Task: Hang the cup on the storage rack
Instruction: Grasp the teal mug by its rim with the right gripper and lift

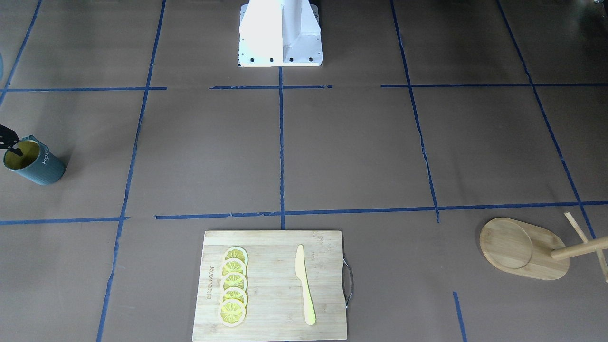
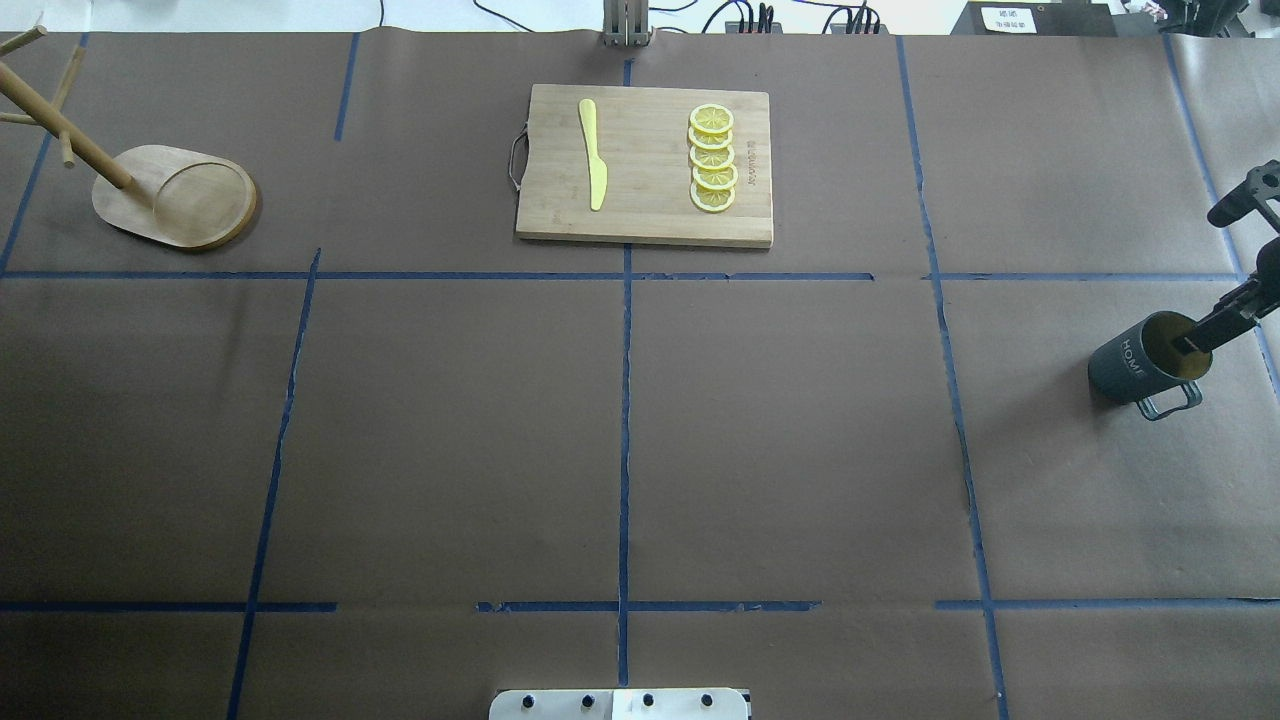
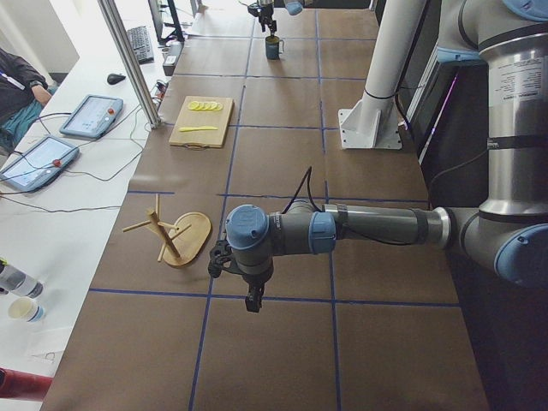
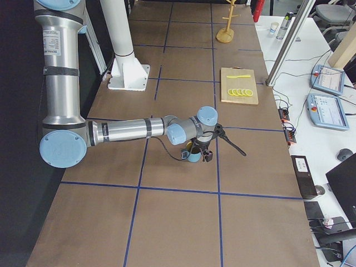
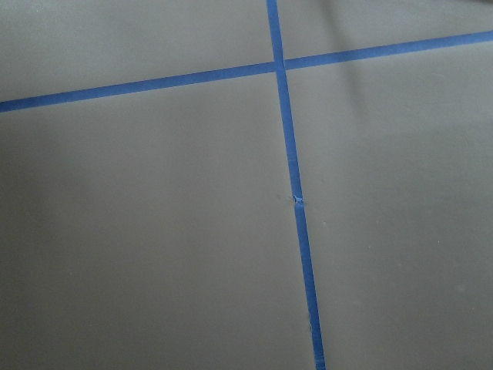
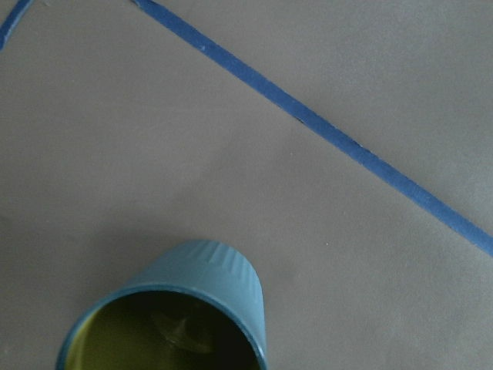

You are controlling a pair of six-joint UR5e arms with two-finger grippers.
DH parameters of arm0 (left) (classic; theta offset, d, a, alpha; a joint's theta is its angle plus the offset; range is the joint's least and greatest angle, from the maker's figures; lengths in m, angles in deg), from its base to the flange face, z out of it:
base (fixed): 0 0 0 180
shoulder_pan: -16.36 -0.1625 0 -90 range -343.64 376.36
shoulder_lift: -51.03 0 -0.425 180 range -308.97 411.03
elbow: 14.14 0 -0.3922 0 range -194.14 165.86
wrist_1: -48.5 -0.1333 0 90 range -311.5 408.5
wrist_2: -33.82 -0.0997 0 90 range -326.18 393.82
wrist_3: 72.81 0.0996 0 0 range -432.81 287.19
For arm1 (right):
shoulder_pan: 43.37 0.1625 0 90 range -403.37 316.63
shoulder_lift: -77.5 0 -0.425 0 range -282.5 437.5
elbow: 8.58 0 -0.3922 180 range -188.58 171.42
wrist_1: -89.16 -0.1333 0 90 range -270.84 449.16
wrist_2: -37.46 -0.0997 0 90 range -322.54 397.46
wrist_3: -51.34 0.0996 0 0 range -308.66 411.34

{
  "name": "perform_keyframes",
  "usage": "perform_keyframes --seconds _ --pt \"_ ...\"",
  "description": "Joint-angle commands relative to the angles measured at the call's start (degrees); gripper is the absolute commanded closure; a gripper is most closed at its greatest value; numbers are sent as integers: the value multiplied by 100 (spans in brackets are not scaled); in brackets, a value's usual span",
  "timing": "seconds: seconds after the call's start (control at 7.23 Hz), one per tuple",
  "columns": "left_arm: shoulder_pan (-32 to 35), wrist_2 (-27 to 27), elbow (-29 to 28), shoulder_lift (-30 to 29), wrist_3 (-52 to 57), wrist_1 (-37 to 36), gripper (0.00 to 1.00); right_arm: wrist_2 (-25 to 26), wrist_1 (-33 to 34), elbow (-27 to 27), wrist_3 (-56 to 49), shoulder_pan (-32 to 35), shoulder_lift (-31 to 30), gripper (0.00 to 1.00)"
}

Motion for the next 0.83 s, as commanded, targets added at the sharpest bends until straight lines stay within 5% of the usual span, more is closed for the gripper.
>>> perform_keyframes --seconds 0.0,0.14,0.28,0.41,0.55,0.69 --pt "-3 0 1 0 0 4 0 6 -17 -212 1 -271 103 0" --pt "-3 0 1 0 9 4 0 6 -17 -291 1 -342 147 0" --pt "5 0 1 0 9 4 0 -3 -17 -257 1 -342 165 29" --pt "6 0 1 0 9 4 0 14 -17 -266 -16 -342 157 76" --pt "6 0 1 0 9 4 0 23 -17 -266 -68 -334 174 97" --pt "-3 0 1 0 9 4 0 41 -17 -274 -60 -325 122 99"
